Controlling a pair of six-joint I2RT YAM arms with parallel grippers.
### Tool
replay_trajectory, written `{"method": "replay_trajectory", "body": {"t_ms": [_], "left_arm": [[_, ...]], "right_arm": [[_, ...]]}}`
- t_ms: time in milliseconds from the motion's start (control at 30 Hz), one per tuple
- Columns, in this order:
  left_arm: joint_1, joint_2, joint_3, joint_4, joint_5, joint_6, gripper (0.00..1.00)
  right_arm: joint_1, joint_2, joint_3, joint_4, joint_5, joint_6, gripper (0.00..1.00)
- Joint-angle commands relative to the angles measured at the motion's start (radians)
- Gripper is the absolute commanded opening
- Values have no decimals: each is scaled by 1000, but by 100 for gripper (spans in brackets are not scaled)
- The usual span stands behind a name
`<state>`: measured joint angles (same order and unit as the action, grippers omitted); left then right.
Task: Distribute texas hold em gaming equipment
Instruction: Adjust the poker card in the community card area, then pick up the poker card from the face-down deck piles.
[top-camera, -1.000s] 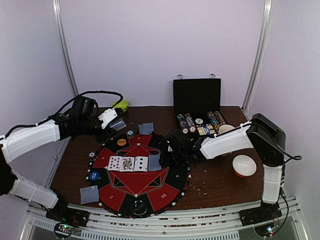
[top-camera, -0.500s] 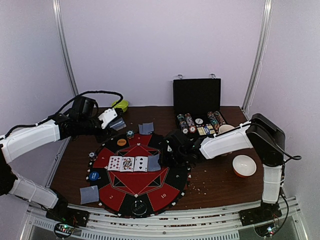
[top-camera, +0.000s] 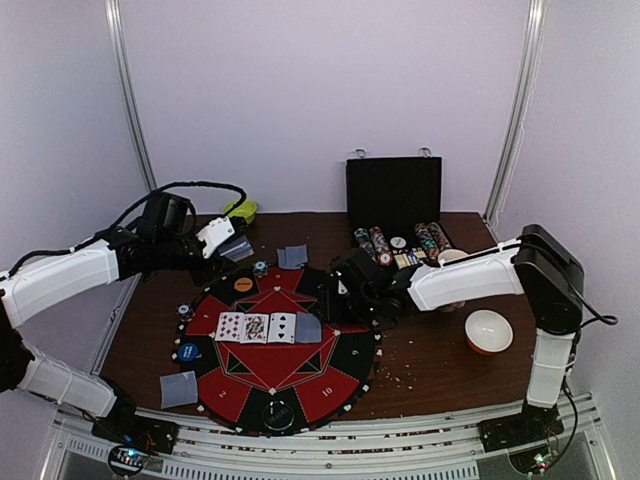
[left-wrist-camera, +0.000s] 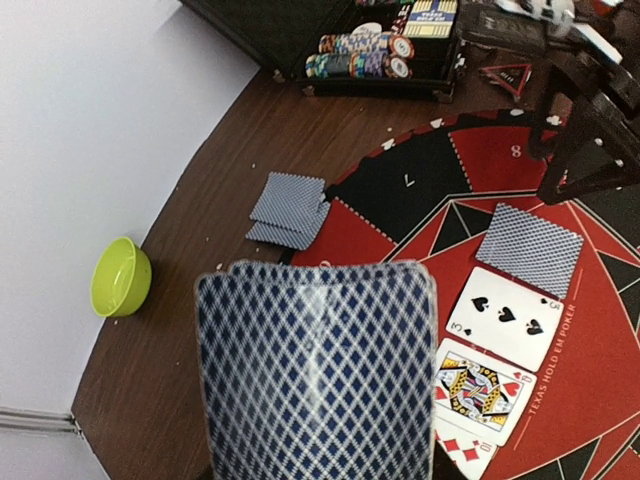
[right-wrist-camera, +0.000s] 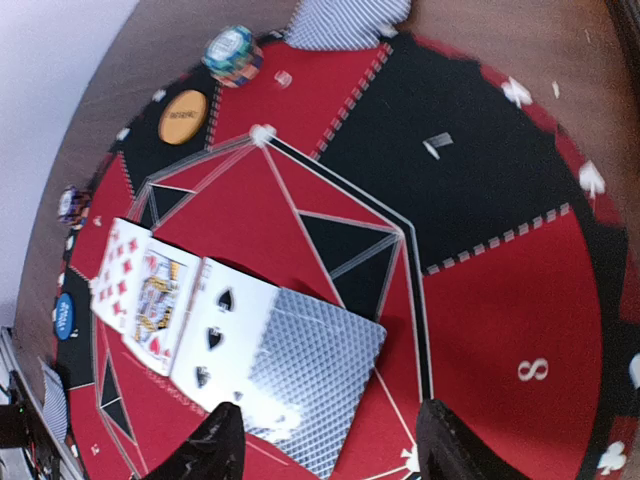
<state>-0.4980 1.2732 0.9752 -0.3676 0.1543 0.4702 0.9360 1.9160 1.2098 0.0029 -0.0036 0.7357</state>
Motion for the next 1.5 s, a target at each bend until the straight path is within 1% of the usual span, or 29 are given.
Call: {"method": "replay_trajectory", "body": {"t_ms": [0, 67, 100, 167, 233, 467, 633, 767, 1000, 1033, 1067, 1167, 1300, 1433, 1467], "left_arm": [[6, -62, -14, 37, 133, 68, 38], [6, -69, -18, 21, 187, 89, 38], [4, -69, -18, 6, 217, 102, 38], [-6, -66, -17, -24, 269, 123, 38], [-22, -60, -15, -45, 292, 142, 38], [-31, -46, -9, -57, 300, 151, 38], [-31, -43, -9, -57, 291, 151, 38], [-31, -43, -9, -56, 292, 150, 38], [-31, -40, -11, -56, 291, 153, 38], [-31, -42, -10, -55, 287, 154, 38], [-31, -42, -10, -54, 282, 155, 38], [-30, -43, -9, -53, 265, 156, 38], [-31, -44, -11, -48, 249, 153, 37], [-31, -42, -10, -47, 240, 151, 38], [-31, -41, -11, -47, 239, 151, 37]], "right_arm": [[-13, -113, 170, -30, -83, -319, 64], [-26, -110, 241, -6, -302, -352, 66], [-28, -103, 281, -6, -383, -359, 67], [-28, -83, 362, -31, -492, -378, 67], [-28, -59, 420, -53, -527, -393, 67], [-21, 46, 578, -183, -516, -469, 68], [-14, 121, 664, -237, -543, -515, 68], [-11, 164, 711, -244, -574, -532, 67], [-9, 244, 799, -303, -512, -533, 62], [-8, 250, 804, -308, -507, -534, 61], [-9, 251, 806, -314, -500, -535, 57], [-12, 235, 804, -346, -449, -555, 44], [-22, 179, 748, -360, -386, -563, 36], [-22, 142, 705, -349, -400, -545, 29], [-21, 140, 704, -357, -399, -544, 29]]}}
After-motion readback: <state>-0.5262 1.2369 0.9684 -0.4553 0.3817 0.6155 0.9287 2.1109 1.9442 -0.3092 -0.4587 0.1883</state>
